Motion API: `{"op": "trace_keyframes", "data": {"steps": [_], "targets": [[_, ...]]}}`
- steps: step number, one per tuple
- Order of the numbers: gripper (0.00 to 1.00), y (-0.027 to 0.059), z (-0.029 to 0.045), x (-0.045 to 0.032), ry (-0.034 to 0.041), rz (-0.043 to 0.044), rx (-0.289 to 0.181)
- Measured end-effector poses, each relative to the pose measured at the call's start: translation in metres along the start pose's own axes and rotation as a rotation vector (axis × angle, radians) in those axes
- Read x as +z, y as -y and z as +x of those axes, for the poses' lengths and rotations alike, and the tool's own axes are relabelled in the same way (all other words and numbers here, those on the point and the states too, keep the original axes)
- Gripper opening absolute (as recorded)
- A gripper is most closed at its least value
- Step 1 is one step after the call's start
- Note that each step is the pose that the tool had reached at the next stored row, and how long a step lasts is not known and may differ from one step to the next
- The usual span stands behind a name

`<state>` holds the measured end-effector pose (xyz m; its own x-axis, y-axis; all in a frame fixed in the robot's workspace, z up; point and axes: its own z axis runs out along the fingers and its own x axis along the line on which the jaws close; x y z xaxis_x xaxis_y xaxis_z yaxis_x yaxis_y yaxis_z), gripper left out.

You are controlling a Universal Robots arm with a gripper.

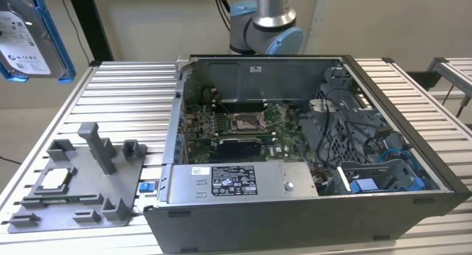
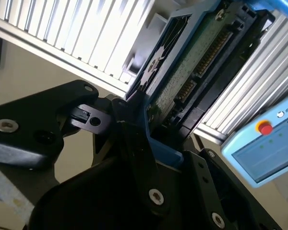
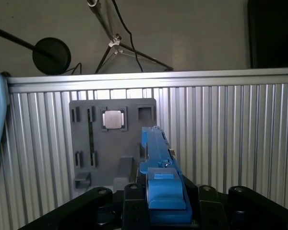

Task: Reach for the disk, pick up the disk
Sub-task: 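Pick up the disk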

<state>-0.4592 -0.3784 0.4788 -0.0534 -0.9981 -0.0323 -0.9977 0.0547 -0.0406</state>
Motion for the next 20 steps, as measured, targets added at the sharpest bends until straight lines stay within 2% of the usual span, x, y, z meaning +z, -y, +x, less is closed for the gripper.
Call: {"op": "trace_keyframes", "data": {"steps": [20], "targets": [[0.0,0.0306,-0.0016,0.0013,-0.0001,-0.0009,0.0]]}}
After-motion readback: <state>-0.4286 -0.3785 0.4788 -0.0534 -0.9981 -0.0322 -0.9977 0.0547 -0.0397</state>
